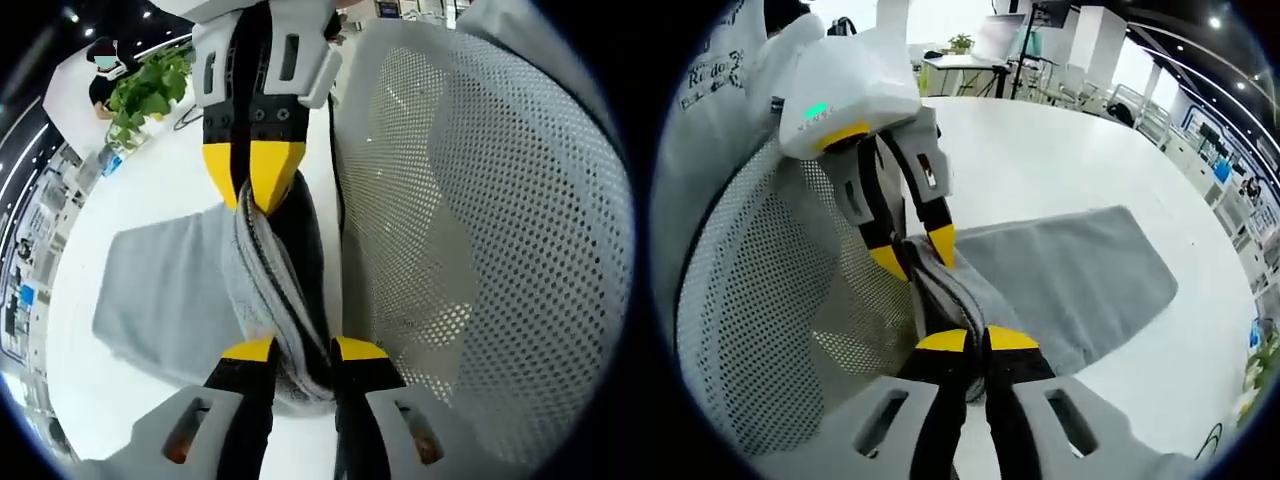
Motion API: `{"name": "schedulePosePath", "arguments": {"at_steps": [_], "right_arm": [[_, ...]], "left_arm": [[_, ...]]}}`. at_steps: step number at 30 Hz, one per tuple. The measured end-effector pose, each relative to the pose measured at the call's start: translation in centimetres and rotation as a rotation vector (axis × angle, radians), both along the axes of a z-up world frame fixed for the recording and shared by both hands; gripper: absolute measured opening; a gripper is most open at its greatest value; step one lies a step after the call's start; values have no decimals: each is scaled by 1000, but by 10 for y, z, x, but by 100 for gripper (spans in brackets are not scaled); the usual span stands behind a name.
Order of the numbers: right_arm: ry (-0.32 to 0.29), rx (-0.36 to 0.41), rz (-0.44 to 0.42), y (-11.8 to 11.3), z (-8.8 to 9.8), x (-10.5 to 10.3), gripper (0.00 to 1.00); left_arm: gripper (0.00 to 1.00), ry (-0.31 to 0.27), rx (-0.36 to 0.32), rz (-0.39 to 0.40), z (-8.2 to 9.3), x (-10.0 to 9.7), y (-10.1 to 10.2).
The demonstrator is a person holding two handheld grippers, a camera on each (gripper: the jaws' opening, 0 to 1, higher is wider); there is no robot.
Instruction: Fold the towel on the table until its edges align and the towel forms a compact rectangular stack.
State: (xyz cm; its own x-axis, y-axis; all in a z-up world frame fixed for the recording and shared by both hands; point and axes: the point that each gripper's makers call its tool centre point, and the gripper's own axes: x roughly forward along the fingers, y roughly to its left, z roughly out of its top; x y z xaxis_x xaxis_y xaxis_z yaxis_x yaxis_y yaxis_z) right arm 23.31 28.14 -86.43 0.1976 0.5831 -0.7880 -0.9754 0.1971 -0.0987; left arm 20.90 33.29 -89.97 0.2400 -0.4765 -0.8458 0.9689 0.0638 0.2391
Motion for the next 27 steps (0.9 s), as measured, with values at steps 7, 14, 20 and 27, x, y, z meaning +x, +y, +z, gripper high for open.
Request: {"name": "schedulePosePath", "arguments": {"at_steps": [7, 14, 20, 27], "right_arm": [[20, -1, -18, -3, -11, -2, 2], [35, 5, -31, -5, -15, -7, 3], [31, -3, -18, -6, -19, -9, 3], [34, -4, -18, -9, -24, -10, 3]], "left_arm": [[22, -20, 18, -30, -9, 1, -3], [19, 4, -24, -35, -10, 1, -5], [11, 3, 11, -63, -14, -1, -7], [6, 35, -18, 15, -15, 5, -6]]}}
